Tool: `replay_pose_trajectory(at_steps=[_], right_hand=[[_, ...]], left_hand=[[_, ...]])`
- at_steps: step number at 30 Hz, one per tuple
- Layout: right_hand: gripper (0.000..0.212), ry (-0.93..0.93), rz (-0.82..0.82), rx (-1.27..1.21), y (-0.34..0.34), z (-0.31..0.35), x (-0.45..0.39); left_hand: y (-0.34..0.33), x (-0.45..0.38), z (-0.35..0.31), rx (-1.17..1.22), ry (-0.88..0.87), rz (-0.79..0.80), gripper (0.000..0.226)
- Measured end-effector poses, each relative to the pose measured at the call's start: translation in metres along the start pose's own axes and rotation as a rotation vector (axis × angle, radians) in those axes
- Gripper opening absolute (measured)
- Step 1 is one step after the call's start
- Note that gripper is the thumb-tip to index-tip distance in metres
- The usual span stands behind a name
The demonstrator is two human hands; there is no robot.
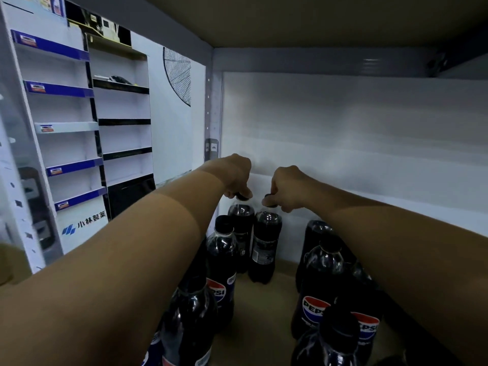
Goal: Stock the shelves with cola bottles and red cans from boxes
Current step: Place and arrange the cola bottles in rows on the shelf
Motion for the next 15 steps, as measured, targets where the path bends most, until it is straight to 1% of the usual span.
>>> replay_pose_trajectory(at_steps=[4,7,9,11,13,15], right_hand=[[0.028,0.023,0.044,-0.027,0.003,-0.001,0.0015],[0.027,0.016,0.053,-0.116,0.0065,-0.0038,0.0048],[0.039,0.002,0.044,-0.139,0.0063,-0.0046,0.0064],[0.05,-0.001,0.03,-0.111,0.0033,-0.0038,0.0072],[0.049,0.026,0.001,-0.062,0.0003,-0.0014,0.0062],[0.041,0.046,-0.001,-0.04,-0.0023,-0.0003,0.0044]], left_hand=[[0.0023,-0.0008,0.0009,0.028,-0.072,0.055,0.016],[0.0031,-0.0006,0.0038,0.11,-0.049,0.076,0.022],[-0.0002,-0.002,0.0049,0.148,0.01,0.066,0.031],[-0.0037,-0.0035,0.0039,0.119,0.035,0.038,0.045],[-0.005,-0.0045,0.001,0.074,0.008,0.022,0.046],[-0.0032,-0.0048,-0.0011,0.053,-0.024,0.042,0.039]])
Point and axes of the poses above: each hand's wrist, its own x-axis away from the middle knuckle, its own y-axis out of the back of the hand, z = x × y, the point moved 4 cm from there along -x, towards the middle knuckle, and after that the axes turned 13 degrees about -z, right-handed, at the moved point
